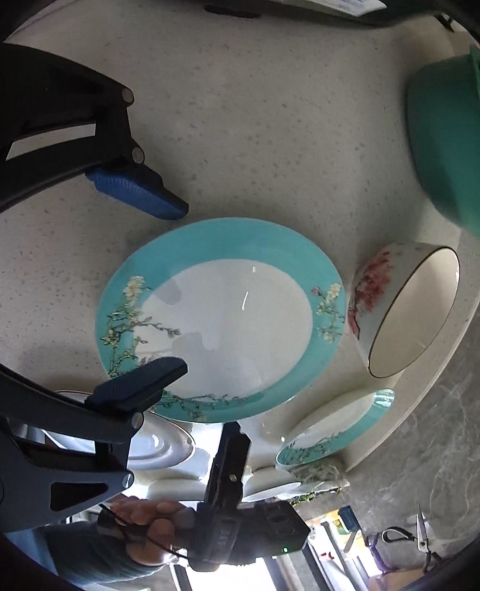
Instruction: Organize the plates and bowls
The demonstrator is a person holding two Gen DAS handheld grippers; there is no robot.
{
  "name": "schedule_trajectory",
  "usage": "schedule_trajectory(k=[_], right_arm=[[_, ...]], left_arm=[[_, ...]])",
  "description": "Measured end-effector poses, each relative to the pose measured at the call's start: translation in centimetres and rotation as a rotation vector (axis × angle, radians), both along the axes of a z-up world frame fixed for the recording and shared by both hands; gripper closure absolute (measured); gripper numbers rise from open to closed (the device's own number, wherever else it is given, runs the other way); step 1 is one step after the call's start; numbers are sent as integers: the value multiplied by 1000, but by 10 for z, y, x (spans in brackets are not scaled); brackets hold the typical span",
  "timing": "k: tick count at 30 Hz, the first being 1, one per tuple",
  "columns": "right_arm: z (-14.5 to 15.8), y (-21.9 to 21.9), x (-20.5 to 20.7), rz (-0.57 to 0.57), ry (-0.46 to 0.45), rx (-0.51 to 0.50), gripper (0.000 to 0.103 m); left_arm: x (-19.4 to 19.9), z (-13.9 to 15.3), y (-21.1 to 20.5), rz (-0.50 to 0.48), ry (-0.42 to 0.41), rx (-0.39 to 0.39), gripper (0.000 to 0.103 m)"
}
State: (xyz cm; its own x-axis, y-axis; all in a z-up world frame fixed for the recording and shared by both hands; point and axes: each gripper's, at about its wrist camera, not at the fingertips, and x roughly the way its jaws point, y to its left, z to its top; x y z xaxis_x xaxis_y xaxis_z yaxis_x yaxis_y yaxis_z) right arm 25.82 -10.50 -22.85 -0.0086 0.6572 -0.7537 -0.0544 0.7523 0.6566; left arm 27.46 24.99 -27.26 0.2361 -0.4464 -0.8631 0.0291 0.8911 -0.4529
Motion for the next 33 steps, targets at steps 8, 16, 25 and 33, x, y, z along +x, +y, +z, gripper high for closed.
schedule_trajectory(k=[8, 16, 25, 33], right_arm=[[-10, -2, -1, -10, 21, 34, 54], [-17, -3, -3, -23, 50, 73, 65], [-20, -9, -3, -41, 57, 21, 91], [-14, -6, -6, -62, 32, -37, 91]], left_arm=[[17, -2, 5, 7, 6, -3, 51], [28, -5, 22, 23, 33, -57, 64], [35, -7, 25, 36, 31, -35, 83], [36, -7, 21, 15, 17, 23, 89]])
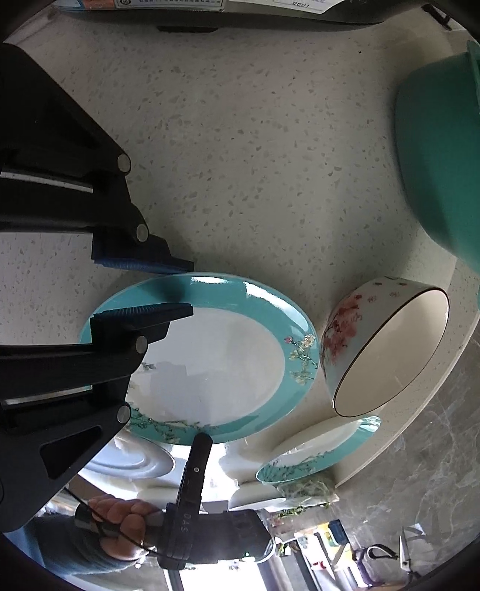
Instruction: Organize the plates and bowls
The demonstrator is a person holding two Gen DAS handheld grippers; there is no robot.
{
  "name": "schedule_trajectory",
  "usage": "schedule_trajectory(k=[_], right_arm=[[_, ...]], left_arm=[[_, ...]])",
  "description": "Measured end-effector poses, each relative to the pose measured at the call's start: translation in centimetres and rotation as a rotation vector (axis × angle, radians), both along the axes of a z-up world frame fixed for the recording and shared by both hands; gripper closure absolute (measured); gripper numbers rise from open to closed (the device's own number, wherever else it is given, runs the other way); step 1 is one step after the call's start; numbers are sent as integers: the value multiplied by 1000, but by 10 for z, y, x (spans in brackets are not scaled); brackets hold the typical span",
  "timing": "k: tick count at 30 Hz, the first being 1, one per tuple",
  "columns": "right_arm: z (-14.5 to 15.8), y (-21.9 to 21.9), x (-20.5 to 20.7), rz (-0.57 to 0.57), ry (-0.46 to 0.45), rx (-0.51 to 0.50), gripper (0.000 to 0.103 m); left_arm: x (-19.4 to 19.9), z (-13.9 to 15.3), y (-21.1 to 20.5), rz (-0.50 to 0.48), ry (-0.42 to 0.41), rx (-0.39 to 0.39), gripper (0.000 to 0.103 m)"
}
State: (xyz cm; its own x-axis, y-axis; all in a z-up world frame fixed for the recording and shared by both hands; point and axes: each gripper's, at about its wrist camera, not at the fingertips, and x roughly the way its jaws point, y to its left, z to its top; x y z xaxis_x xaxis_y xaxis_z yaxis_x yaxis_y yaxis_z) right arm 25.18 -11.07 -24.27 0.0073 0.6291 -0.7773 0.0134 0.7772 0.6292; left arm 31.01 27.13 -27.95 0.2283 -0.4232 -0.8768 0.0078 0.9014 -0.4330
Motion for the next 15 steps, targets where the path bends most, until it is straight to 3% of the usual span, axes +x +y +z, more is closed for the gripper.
schedule_trajectory(k=[15], right_arm=[[21, -5, -10, -37, -31, 0, 90]], left_arm=[[-15, 17, -10, -14, -32, -4, 90]])
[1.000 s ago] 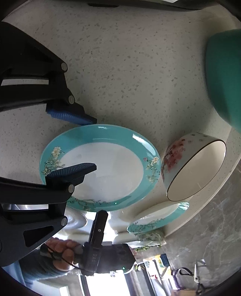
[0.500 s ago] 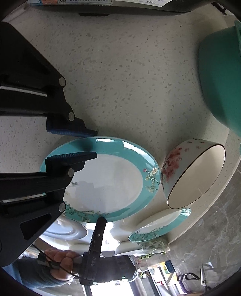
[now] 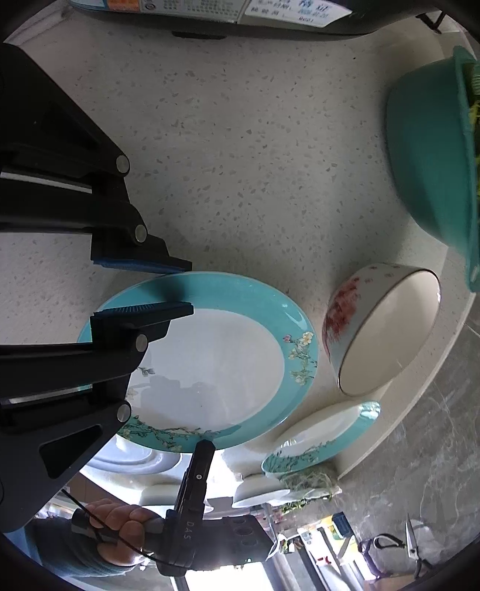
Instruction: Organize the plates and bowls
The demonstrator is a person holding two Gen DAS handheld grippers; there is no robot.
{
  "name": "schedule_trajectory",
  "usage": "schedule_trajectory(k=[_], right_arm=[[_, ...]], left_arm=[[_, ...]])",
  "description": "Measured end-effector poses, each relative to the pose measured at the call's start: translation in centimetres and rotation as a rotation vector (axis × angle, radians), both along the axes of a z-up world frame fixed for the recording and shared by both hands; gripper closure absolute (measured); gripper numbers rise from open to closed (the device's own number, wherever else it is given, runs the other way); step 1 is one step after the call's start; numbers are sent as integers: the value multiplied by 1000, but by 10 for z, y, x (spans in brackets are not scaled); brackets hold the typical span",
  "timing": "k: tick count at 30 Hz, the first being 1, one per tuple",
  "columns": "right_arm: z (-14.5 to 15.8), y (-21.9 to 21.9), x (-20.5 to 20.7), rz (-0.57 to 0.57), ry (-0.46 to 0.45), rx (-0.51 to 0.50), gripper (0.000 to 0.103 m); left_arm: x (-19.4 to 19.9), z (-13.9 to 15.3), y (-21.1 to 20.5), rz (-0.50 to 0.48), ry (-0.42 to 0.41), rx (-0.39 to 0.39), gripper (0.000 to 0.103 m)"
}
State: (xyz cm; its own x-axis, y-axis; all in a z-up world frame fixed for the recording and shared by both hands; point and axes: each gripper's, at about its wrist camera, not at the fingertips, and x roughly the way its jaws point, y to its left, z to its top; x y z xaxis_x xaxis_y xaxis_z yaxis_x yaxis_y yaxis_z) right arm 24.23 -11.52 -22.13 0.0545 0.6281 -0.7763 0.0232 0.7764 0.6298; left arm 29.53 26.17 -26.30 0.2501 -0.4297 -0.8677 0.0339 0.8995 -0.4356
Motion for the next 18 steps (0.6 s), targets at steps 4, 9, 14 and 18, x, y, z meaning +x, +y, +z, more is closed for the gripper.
schedule_trajectory(k=[4, 9, 14, 18], right_arm=[[14, -9, -11, -21, -16, 3, 90], [37, -29, -35, -59, -48, -9, 91], [48, -64, -73, -131, -54, -35, 91], [47, -92, -108, -201, -35, -55, 90]], left_arm=[[-15, 14, -6, -24, -6, -15, 90], [-38, 28, -31, -80, -10, -42, 90], [-57, 39, -71, -176, -15, -46, 90], [-73, 41, -106, -260, -13, -34, 90]])
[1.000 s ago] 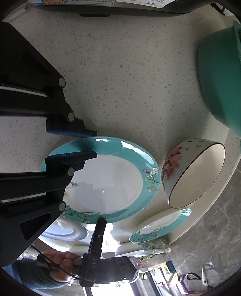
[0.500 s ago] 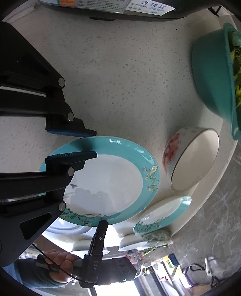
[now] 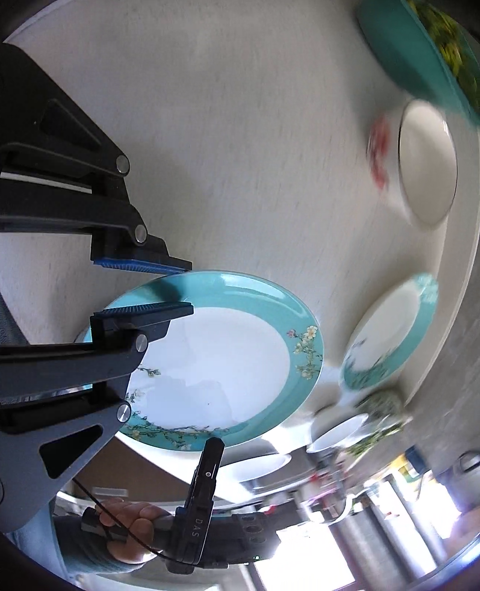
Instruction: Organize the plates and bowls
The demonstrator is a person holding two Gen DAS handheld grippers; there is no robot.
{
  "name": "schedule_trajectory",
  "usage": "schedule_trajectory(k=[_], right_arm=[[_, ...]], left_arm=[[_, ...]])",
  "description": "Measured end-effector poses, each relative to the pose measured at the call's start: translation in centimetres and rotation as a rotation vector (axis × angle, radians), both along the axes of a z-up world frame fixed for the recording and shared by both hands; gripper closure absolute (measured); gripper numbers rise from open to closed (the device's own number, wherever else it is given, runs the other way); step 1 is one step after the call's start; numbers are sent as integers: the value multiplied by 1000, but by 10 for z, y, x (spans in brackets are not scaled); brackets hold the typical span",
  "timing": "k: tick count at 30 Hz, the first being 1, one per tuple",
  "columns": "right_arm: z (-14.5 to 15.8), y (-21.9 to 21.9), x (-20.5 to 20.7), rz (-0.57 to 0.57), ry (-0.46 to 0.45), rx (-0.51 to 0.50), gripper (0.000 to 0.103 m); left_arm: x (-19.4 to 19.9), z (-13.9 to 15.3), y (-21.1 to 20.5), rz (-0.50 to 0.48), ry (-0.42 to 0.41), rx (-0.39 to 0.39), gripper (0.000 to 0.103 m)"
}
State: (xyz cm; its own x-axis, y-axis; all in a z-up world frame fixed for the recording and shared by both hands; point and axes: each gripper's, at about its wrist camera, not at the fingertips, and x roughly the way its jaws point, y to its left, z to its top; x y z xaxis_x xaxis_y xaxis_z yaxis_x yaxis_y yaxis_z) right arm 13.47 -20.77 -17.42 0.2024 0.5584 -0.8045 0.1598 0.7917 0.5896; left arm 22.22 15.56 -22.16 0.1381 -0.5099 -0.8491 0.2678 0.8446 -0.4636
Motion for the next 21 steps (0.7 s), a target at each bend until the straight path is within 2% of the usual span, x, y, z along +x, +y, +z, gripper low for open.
schedule_trajectory(k=[5, 9, 15, 21], right_arm=[[-5, -29, -34, -75, 18, -6, 90], [-13, -41, -50, -104, 30, -12, 90], [-25, -39, -60, -82, 38, -50, 90], [-28, -29, -66, -49, 28, -116, 89]], left_arm=[[-23, -3, -36, -91, 9, 23, 90], [-38, -9, -49, -137, 8, 56, 90], [-54, -19, -57, -153, 8, 104, 89], [-52, -28, -66, -169, -16, 150, 88]])
